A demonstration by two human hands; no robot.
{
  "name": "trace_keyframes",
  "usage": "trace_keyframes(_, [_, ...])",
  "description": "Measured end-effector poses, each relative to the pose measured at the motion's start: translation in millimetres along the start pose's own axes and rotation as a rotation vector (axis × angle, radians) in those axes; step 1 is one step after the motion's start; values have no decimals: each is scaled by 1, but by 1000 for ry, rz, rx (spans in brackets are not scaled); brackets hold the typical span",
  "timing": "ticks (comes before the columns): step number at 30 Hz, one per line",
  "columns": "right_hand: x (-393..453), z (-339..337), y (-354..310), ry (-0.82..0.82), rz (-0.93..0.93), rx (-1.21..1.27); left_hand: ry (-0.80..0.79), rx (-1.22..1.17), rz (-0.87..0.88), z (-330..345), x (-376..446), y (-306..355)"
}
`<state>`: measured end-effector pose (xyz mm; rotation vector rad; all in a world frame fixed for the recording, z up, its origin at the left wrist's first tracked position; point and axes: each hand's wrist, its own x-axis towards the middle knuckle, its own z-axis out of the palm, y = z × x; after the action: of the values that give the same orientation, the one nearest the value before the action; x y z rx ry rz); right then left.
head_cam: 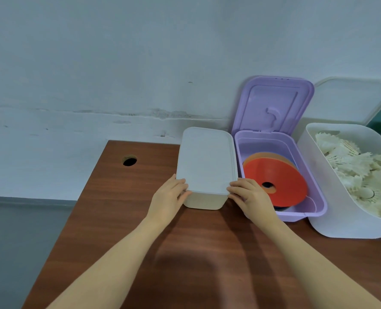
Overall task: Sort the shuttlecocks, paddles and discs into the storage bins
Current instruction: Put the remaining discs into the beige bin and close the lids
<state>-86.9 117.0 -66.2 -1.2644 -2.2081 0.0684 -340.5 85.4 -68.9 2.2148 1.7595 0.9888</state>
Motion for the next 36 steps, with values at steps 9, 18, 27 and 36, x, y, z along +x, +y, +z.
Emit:
trace_keyframes(9, [0, 0, -10, -12, 72, -31, -34, 68, 99, -4, 5, -3])
trace_keyframes(18, [12, -10, -17, -74, 155, -72, -204, 281, 72, -6, 18, -4])
trace_keyframes(27, [72, 10, 12, -341, 288, -197, -486, 402, -224, 19, 94, -7])
trace_keyframes(36, [109, 34, 38, -433, 278, -220, -393, 415, -288, 41, 133, -16])
